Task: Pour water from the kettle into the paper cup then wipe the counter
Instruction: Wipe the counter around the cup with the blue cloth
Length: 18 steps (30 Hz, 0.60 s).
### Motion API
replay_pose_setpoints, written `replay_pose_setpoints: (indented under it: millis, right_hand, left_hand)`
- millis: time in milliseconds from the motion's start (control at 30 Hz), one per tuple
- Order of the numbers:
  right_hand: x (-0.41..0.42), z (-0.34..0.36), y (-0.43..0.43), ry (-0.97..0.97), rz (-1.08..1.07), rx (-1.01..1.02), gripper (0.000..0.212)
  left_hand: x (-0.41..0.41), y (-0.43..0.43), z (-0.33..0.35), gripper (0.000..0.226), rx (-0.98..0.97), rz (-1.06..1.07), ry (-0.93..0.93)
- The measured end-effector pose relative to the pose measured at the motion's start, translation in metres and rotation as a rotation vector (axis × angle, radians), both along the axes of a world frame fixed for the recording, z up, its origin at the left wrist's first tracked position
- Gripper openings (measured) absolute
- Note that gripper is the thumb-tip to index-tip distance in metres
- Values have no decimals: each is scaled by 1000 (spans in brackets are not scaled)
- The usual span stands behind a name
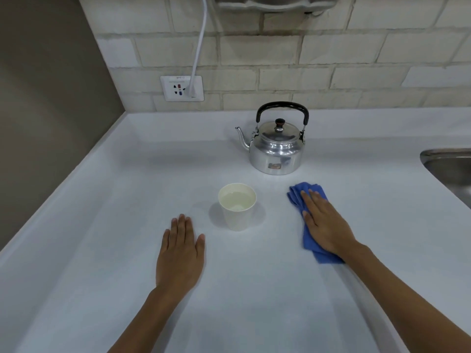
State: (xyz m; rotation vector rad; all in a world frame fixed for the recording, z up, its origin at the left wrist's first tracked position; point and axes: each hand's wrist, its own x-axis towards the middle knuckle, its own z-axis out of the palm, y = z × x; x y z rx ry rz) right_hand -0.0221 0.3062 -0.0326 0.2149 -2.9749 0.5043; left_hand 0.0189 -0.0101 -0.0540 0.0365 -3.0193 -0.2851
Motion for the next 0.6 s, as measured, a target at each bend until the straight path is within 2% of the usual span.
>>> replay_pose_setpoints:
  millis: [100,200,300,433,533,600]
  right_hand:
    - [-21,2,-29,-24,59,43,49]
    - [-15,-5,-54,2,293,74,50]
    - [-14,-2,-45,-61,451,8,49]
    - [-50,10,-37,-137,311,-28,48]
    - [-63,13,-66,-122,310,4,48]
    - [-59,14,-80,-136,372,-78,45]
  left_hand:
    - [-1,0,-1,58,-30,-2,6]
    - [-1,0,-2,60,-20,-9,5]
    - [-1,-2,0,75,-15,-6,-13]
    - [0,0,0,67,-19,11,-4]
    - [0,3,2,84,-19,11,-8]
    - [-1,2,1,89,-28,1,10]
